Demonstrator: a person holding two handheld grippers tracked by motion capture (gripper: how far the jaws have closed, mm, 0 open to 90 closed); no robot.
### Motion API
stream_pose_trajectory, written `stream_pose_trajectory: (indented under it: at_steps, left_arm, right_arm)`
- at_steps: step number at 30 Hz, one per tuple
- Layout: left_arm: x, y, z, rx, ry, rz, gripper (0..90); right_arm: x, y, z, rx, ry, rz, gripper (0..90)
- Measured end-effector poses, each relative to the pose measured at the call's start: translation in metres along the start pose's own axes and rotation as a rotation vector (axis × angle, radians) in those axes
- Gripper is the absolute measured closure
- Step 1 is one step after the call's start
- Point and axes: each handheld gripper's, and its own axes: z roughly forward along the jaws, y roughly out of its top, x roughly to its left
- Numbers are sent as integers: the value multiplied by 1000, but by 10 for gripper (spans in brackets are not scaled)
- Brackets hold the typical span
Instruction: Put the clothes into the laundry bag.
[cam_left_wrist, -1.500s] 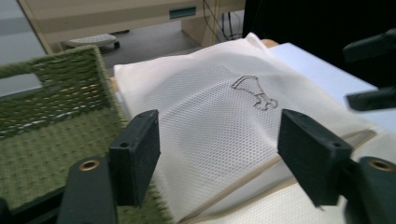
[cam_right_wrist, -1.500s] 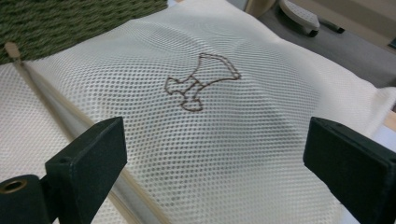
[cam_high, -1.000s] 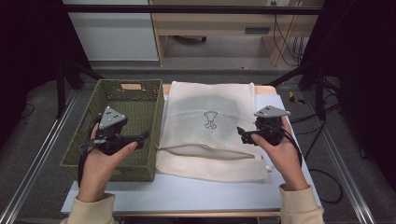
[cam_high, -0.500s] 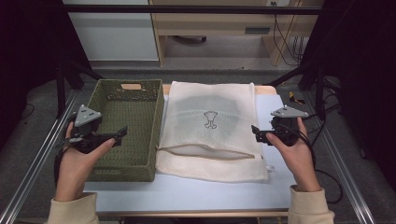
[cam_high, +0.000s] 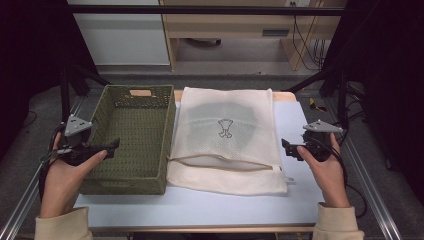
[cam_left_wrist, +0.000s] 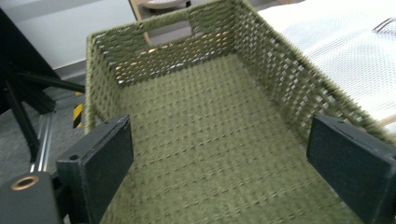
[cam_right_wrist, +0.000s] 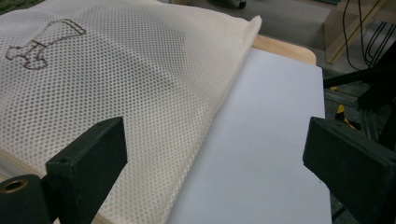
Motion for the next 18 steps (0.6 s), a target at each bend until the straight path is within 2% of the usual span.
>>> stream_pose_trajectory:
  at_steps: [7, 12, 18]
  left_arm:
    - [11, -8, 3, 21, 10, 0, 57]
    - [20, -15, 7, 30, 24, -19, 50]
    - [25, -21, 11, 36, 20, -25, 50]
  right_arm:
    - [-14, -17, 2, 16, -11, 34, 67]
    - [-21, -31, 7, 43, -13, 58, 68]
    - [-25, -50, 13, 73, -30, 60, 81]
